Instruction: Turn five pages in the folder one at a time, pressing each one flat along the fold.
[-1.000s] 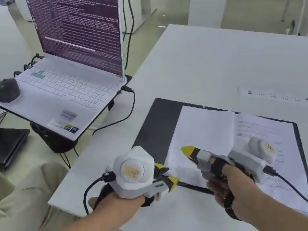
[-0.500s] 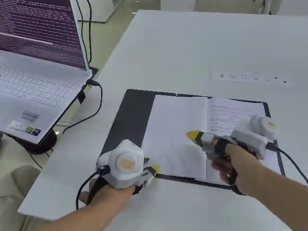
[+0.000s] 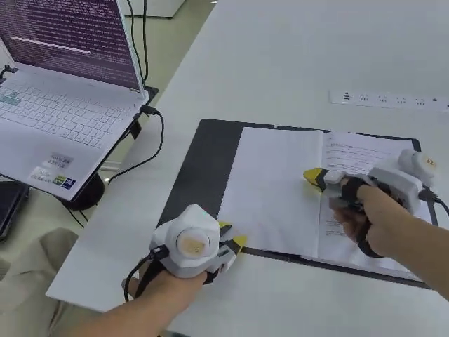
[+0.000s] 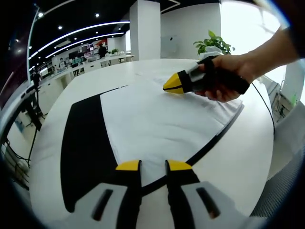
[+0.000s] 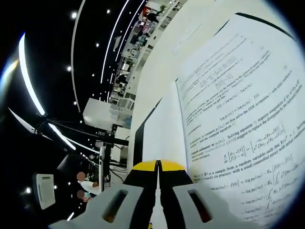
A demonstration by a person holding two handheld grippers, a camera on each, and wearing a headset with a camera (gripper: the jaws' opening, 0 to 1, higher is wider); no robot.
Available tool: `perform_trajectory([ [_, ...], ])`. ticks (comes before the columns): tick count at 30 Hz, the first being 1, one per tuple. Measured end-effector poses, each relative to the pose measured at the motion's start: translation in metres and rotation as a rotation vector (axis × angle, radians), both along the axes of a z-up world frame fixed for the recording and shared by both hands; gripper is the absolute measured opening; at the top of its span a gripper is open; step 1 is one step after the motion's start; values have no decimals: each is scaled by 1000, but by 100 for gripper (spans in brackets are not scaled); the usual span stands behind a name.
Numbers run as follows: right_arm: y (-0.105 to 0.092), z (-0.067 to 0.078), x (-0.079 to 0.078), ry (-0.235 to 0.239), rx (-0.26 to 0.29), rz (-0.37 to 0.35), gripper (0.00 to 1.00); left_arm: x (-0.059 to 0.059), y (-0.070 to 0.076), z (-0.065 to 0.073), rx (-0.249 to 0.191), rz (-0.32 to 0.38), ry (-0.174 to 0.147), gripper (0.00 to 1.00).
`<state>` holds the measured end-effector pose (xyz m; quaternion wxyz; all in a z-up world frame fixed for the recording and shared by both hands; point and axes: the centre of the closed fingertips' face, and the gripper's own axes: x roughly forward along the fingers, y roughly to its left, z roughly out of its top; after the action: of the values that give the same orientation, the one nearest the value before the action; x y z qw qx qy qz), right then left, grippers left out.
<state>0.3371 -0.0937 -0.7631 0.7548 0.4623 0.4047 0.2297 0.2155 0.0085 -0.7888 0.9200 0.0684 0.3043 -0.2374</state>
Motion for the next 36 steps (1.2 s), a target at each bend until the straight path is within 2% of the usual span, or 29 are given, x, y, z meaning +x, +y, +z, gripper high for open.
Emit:
perform_trajectory([
  [2,-2,-4,3,8,0,-5,0,0,0,-1,-1,2,1,19],
  [4,-2,-2,8,29,43,-23,0,1,1,-2,-3,3,0,19],
  [7,-3,-1,15,23,46,-33,0,1,1,-2,-6,5,-2,19],
  [9,-5,-1,23,33,63,-66,0,1,1,-2,-7,5,-3,19],
  [13,-6,-4,32,89,122,-92,0,1,1,-3,-10,5,-6,19],
  [19,-5,-3,47,86,108,-109,0,1,2,-3,-14,6,-9,19],
  [28,-7,-3,78,90,79,-169,0,1,1,-1,-22,9,-15,19],
  [36,-14,-5,103,130,153,-286,0,2,1,0,-35,13,-22,19],
])
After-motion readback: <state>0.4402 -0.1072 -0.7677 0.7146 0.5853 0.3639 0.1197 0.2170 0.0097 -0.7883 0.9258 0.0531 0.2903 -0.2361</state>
